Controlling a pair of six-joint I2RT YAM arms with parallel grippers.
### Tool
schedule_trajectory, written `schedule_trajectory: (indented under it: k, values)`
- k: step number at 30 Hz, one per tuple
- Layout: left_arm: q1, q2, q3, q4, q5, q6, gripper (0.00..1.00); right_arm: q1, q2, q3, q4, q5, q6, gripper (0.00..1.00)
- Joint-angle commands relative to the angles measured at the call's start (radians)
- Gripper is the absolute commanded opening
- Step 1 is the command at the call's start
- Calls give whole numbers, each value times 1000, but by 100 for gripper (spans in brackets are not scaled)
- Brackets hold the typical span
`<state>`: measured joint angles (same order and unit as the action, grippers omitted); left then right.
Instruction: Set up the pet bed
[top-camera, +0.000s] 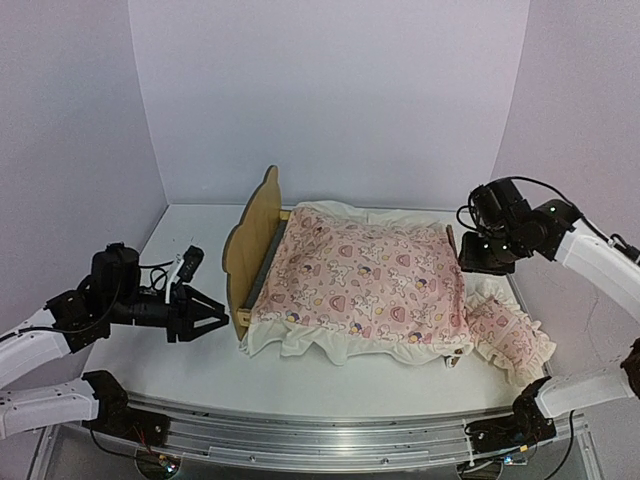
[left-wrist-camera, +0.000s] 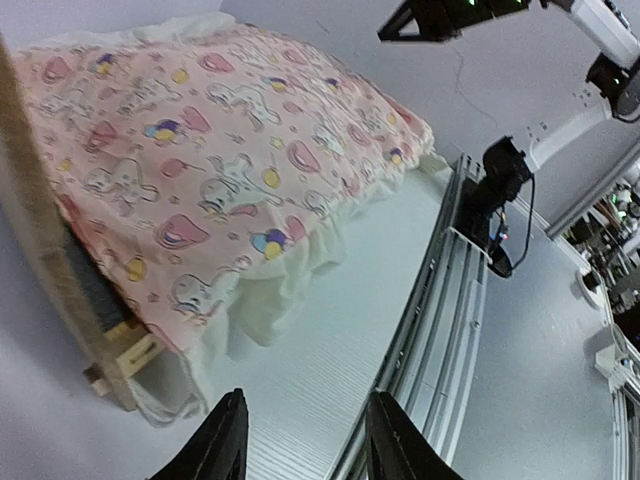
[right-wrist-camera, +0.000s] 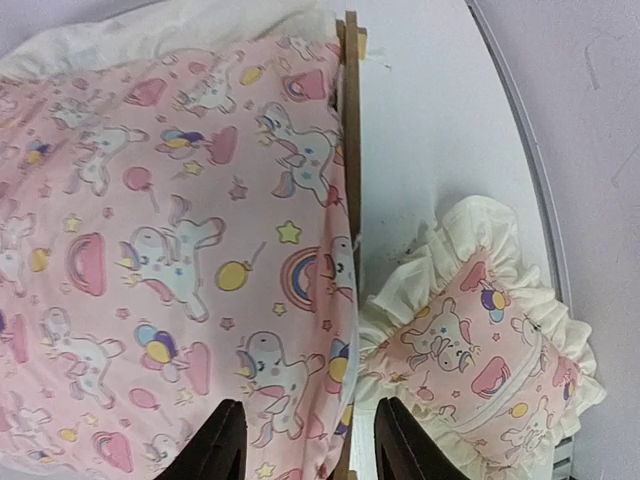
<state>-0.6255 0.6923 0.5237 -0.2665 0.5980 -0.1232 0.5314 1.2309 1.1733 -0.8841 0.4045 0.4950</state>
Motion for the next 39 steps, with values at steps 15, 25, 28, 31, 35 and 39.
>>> schedule_trajectory:
  k: [15,25,28,31,35,39]
  values:
    - [-252,432,-85,345,-490,-155,45,476,154,-59,714,-274,-160,44]
    - [-252,534,-125,455,-519,-177,43,519,248,-12,776,-448,-249,45]
    - [-252,551,-128,502,-508,-155,26,524,262,-33,825,-487,-250,44]
    - [-252,543,-106,481,-454,-142,3,536,270,-65,869,-501,-241,44]
    - [-252,493,-36,369,-344,-148,0,573,290,-93,912,-499,-239,44]
    - [-252,426,72,230,-295,-156,0,634,331,-102,919,-511,-252,44]
